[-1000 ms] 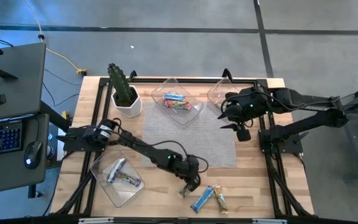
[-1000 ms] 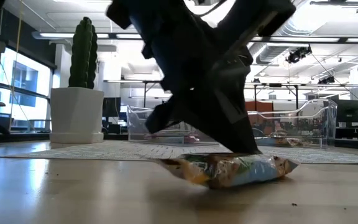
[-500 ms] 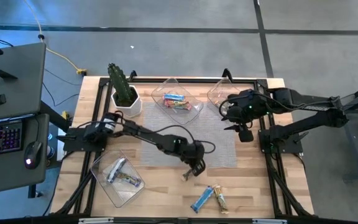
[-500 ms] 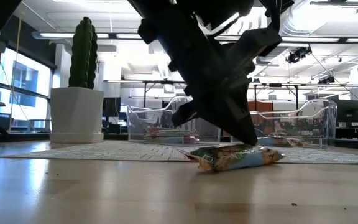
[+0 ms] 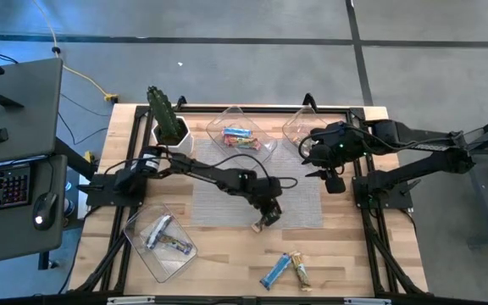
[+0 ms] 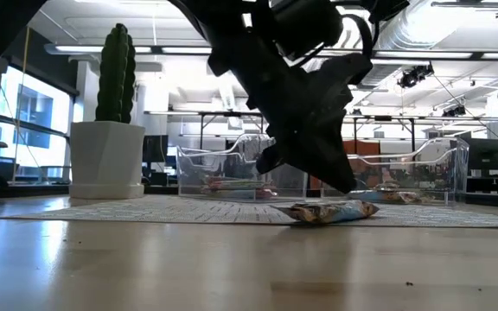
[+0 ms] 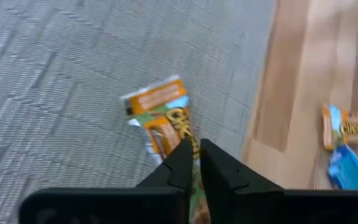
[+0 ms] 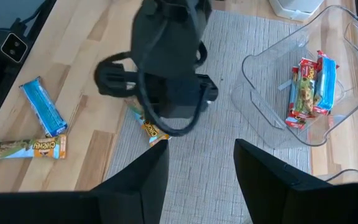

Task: Pick and place Granola Bars by type
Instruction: Put the yellow granola bar into the top right transparent bin

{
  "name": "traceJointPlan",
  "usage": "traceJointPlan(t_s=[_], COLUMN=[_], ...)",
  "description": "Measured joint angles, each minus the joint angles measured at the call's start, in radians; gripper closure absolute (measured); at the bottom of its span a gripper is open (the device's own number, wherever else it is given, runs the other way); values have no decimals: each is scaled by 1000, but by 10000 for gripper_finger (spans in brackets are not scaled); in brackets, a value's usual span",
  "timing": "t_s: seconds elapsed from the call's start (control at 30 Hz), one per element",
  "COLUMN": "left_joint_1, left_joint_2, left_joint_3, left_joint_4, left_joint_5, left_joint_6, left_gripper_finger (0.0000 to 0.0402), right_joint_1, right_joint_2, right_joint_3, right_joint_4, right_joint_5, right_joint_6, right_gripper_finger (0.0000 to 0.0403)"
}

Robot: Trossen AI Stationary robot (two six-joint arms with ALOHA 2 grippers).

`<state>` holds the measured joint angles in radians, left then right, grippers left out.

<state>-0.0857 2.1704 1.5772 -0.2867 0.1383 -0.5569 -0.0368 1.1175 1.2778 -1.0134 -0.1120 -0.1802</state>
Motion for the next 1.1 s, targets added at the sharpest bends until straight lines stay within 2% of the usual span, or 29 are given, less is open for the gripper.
traceJointPlan(t_s=[0.27,0.47,0.6,0.7,0.9,1.1], left_joint_1=[-33,-74,-123,-153,-172,-170], left_joint_2=[0,4,14,12,13,50], left_joint_3=[0,55,70,74,74,76], left_joint_4=[-7,-79,-159,-158,-152,-145], left_joint_5=[-6,-89,-263,-373,-414,-443], left_joint_6=[108,169,284,240,76,-15], left_gripper_finger=[277,221,216,215,215,215], right_joint_1=[0,0,0,0,0,0], right_joint_2=[0,0,0,0,0,0], right_joint_3=[0,0,0,0,0,0], right_joint_4=[0,0,1,1,2,2], right_joint_5=[0,0,0,0,0,0], right_joint_6=[-3,-3,-3,-3,-3,-3], right_gripper_finger=[238,238,238,238,237,238])
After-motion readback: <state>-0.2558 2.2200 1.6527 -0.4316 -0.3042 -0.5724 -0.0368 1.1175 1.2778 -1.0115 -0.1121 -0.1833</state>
